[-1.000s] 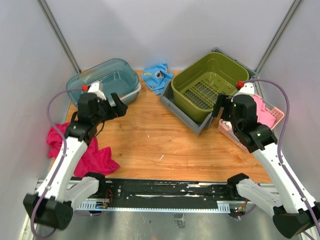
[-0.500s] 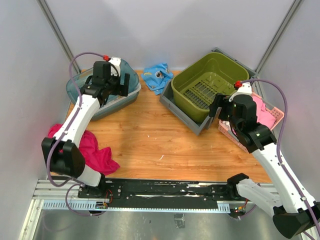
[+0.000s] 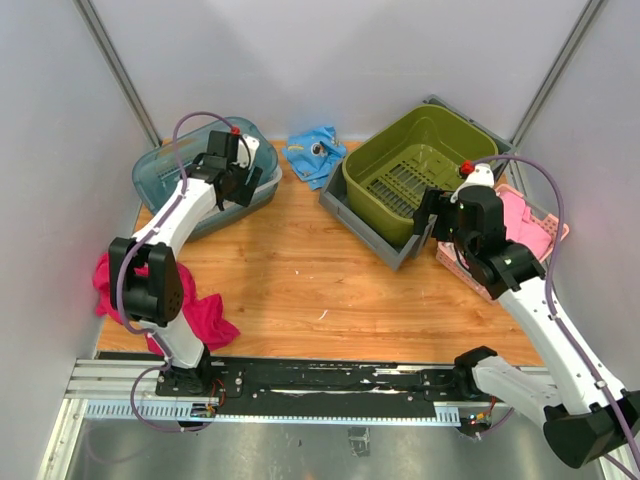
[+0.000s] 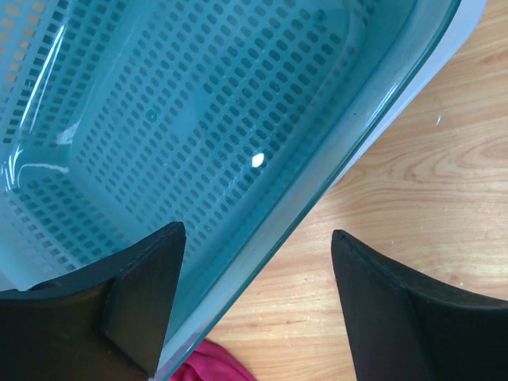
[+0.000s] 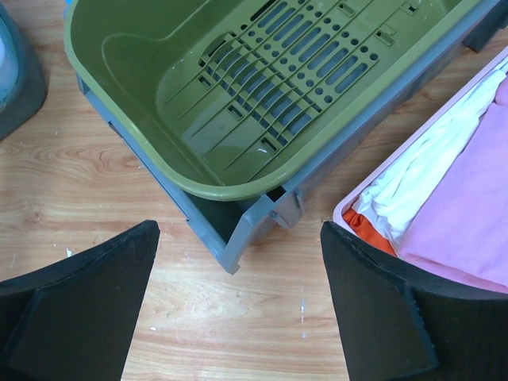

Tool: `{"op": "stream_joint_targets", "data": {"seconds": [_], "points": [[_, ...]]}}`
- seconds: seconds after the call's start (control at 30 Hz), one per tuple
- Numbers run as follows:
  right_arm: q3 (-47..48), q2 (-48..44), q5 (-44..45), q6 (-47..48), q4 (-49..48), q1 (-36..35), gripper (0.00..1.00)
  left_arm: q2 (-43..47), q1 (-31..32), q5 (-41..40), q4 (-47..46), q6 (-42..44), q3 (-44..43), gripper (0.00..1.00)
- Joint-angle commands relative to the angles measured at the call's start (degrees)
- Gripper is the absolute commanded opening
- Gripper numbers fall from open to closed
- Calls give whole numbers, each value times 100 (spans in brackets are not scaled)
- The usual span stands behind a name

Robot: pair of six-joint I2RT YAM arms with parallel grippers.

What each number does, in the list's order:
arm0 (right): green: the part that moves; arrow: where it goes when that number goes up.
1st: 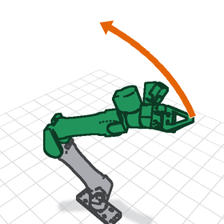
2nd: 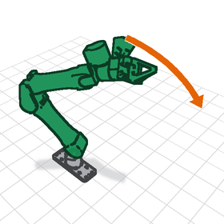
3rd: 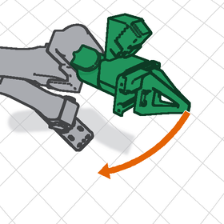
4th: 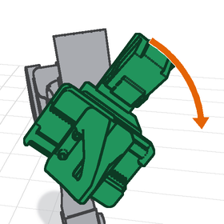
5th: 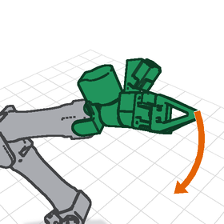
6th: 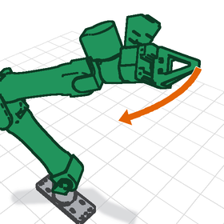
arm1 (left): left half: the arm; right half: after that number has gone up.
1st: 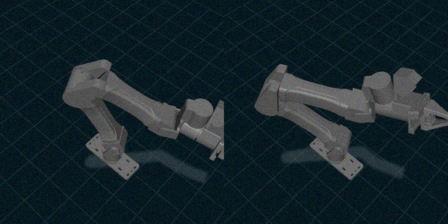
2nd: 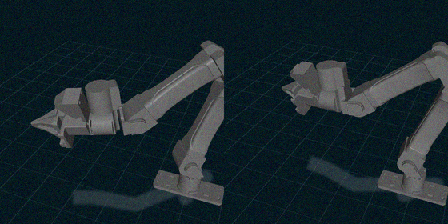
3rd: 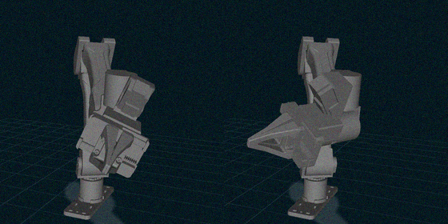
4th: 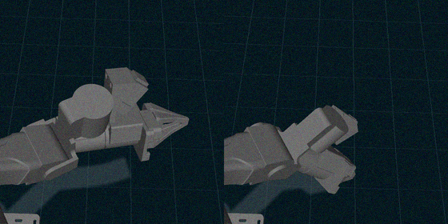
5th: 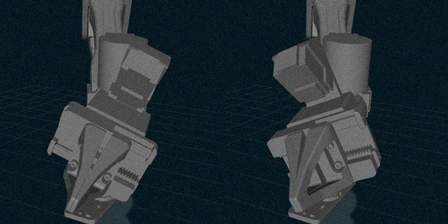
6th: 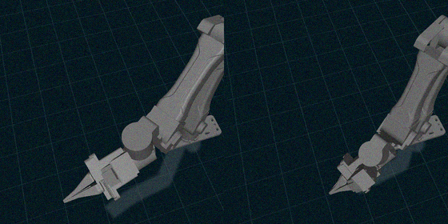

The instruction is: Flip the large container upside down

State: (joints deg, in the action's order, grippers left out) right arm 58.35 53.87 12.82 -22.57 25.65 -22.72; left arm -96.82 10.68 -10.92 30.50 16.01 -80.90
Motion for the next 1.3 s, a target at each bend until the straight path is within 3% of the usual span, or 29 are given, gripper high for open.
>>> {"op": "stream_joint_targets", "data": {"seconds": [0.0,0.1,0.23,0.5,0.6,0.9,1.03,1.13,1.27], "points": [[165,1,-77,-46,78,92,85,-181,4,-26,-43,198,-98,72],[133,-29,-63,-93,80,92,84,-282,5,-7,-46,194,-67,60],[51,-139,-39,-172,120,90,84,-386,33,69,-55,140,-150,51],[14,-351,60,-270,250,92,82,-348,388,-15,75,171,-682,9],[9,-414,94,-303,289,90,82,-363,472,-306,139,317,-886,3],[15,-407,-101,-375,320,92,80,-44,982,-1620,699,452,-1930,0],[-11,-475,-67,-364,319,91,80,187,1294,-1899,1183,124,-2728,0],[-13,-506,36,-288,318,91,80,377,1457,-1311,1663,-519,-3410,0],[29,-557,238,-131,333,92,80,821,1471,296,1828,-1872,-3575,0]]}}
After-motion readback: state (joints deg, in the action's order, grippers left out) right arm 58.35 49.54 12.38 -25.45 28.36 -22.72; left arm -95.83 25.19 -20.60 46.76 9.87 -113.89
